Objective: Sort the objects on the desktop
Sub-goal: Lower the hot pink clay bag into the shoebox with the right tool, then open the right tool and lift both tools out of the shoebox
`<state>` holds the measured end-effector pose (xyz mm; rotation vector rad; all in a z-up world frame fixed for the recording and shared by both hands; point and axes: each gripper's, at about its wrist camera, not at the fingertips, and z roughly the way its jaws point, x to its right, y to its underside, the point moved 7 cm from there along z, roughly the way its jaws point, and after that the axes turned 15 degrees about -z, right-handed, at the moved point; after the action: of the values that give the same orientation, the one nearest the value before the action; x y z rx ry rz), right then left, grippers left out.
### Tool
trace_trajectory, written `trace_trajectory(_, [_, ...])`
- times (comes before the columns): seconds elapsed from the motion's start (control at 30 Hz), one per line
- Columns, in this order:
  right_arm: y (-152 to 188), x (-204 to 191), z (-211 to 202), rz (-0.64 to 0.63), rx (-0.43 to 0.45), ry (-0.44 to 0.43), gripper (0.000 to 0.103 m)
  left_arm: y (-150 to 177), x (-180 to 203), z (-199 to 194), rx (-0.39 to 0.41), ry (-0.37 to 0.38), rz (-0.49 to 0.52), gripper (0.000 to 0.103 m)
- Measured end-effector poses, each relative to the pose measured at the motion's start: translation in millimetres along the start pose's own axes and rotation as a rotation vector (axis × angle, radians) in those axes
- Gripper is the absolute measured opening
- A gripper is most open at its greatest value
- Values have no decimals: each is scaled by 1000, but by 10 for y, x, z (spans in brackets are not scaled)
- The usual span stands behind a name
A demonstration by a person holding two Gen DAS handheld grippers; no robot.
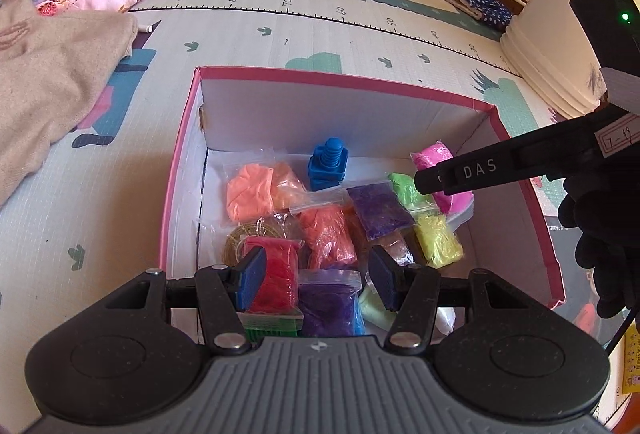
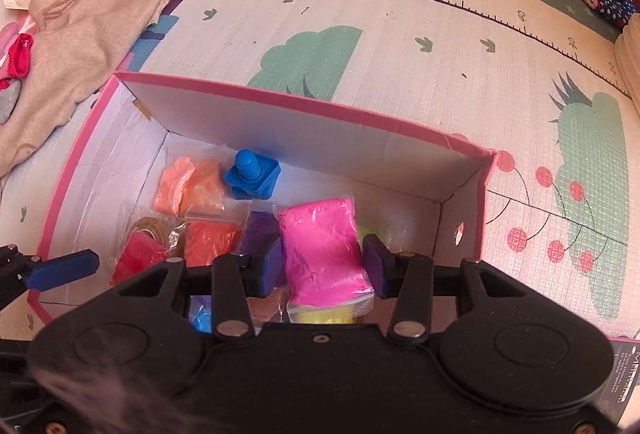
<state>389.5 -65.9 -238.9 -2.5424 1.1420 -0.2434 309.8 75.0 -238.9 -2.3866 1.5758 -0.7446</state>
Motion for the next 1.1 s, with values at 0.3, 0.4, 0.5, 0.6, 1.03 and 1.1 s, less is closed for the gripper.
trace_trajectory(0.3, [-38,52,-11,22,23,14,59,19,25,19,-1,2,-2,55])
trace_trajectory(0.4, [-14,51,-55,38,31,5,61,11,47,23,-2,3,1,55])
trace_trajectory(0.5, [17,6,-111,29,34,-2,62,4,73,18,-5,3,7,55])
trace_trajectory(0.6, [60,-16,-193,35,46,-7,63,16,94,7,-12,-2,17,55])
trace_trajectory(1.03, [303,23,-675,131,122,-14,87,57,163,-116,-36,-18,48,71])
trace_trajectory(1.1, [343,30,-773,143,138,-21,87,55,188,-169,-34,-14,57,71])
